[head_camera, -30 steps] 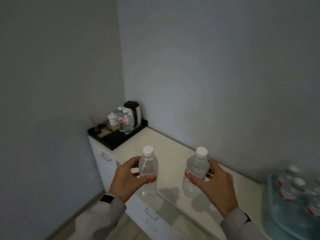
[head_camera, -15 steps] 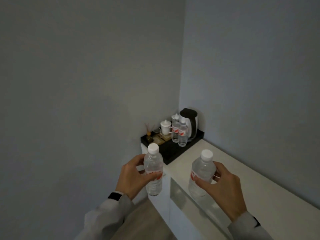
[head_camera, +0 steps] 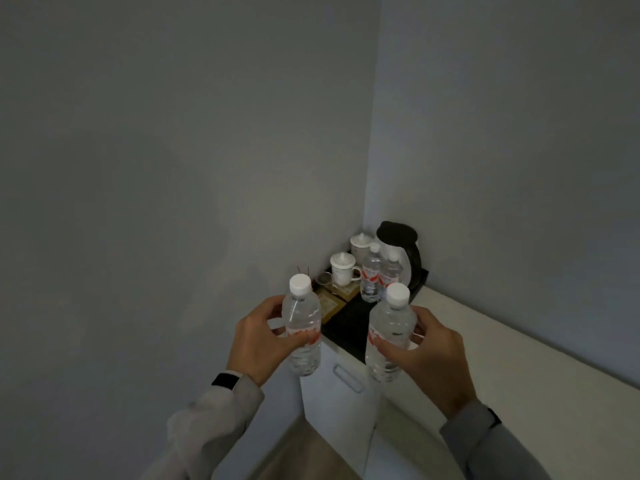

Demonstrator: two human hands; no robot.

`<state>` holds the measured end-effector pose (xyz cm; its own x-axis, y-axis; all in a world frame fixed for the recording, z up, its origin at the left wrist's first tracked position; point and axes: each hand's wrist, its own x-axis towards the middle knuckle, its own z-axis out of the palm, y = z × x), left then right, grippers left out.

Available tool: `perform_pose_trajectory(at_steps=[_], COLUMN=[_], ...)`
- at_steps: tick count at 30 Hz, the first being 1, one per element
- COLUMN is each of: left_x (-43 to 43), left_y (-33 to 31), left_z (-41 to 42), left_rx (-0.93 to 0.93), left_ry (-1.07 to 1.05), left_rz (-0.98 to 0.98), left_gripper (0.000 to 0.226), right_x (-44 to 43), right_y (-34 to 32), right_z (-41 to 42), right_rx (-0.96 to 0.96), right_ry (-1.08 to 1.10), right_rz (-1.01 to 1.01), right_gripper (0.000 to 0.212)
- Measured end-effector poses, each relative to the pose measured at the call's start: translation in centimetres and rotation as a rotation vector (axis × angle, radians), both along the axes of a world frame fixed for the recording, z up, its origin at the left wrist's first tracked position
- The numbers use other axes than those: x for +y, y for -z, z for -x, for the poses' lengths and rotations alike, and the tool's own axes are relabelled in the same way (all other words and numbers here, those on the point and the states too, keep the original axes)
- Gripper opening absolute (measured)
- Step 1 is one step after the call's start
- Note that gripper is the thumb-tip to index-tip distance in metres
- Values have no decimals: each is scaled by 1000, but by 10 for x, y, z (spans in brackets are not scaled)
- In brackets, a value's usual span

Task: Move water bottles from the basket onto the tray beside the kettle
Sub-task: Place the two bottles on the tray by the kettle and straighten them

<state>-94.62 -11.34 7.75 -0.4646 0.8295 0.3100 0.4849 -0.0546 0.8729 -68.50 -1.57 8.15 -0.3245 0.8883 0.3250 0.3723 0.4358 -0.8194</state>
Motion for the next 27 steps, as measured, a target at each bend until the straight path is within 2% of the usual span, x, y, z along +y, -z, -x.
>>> perform_pose_trajectory(at_steps=[9,15,20,27], left_x=[63,108,154,217], left_y=[15,34,46,75], left_z=[92,108,111,114], left_rx=[-57,25,-47,-69], left_ry=[241,341,383,416], left_rz=[32,31,118,199], left_gripper=[55,58,68,63], right_x=[-11,10,45,85], right_y=[0,18,42,67], right_z=[71,96,110,130], right_rx=[-24,-64,-82,-48], right_ry=[298,460,536,608], right_rz=[94,84,122,227], right_gripper=[55,54,57,57])
